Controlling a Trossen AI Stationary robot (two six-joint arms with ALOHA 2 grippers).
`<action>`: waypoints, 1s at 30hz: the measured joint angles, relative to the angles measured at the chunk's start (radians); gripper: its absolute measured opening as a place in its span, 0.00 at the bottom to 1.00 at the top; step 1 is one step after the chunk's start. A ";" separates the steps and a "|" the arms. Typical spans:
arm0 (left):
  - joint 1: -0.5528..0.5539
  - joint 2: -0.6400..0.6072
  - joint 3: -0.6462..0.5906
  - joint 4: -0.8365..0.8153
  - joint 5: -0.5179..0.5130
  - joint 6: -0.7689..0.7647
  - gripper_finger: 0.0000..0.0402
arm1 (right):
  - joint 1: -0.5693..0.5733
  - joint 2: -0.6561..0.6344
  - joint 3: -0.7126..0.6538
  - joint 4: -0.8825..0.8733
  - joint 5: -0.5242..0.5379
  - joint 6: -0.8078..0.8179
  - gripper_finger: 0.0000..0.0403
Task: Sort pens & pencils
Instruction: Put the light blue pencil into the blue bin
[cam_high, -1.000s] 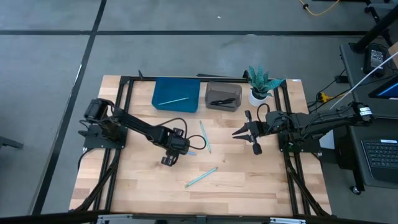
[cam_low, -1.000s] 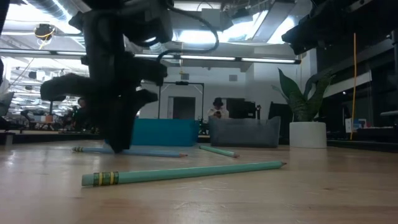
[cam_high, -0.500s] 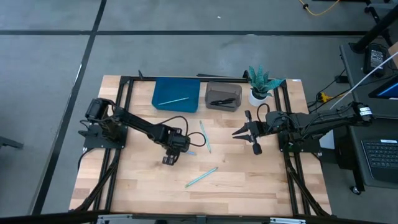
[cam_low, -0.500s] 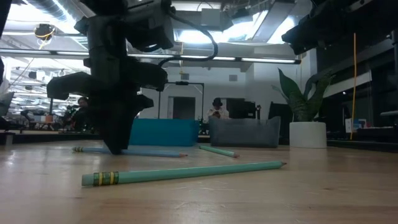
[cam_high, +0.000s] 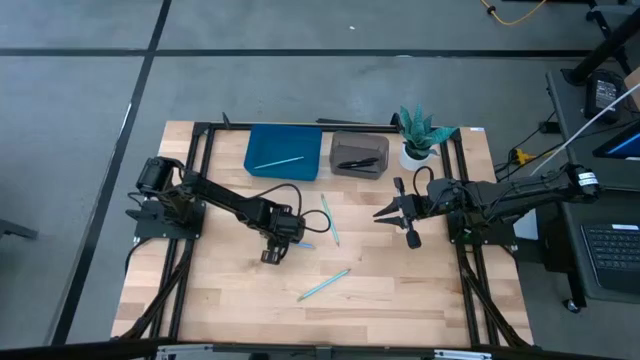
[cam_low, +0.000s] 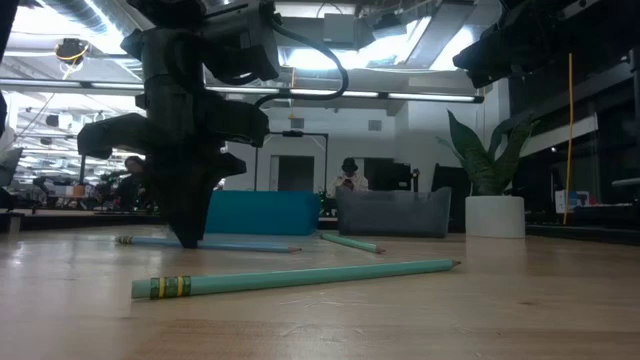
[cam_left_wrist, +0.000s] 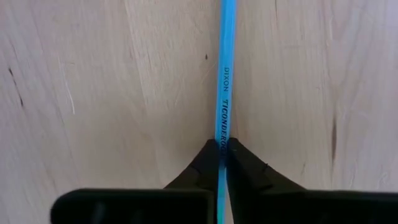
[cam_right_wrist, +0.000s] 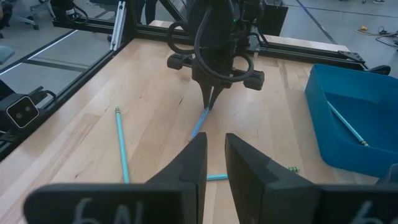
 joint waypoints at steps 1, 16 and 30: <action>0.000 0.000 0.000 0.000 0.001 0.000 0.02 | 0.000 0.000 0.000 0.000 0.000 0.000 0.15; 0.000 -0.005 -0.002 -0.001 0.002 0.022 0.03 | 0.000 0.000 0.000 0.000 0.000 0.000 0.15; 0.000 0.001 0.107 -0.203 -0.061 0.075 0.02 | 0.000 0.000 0.000 -0.001 0.000 0.000 0.15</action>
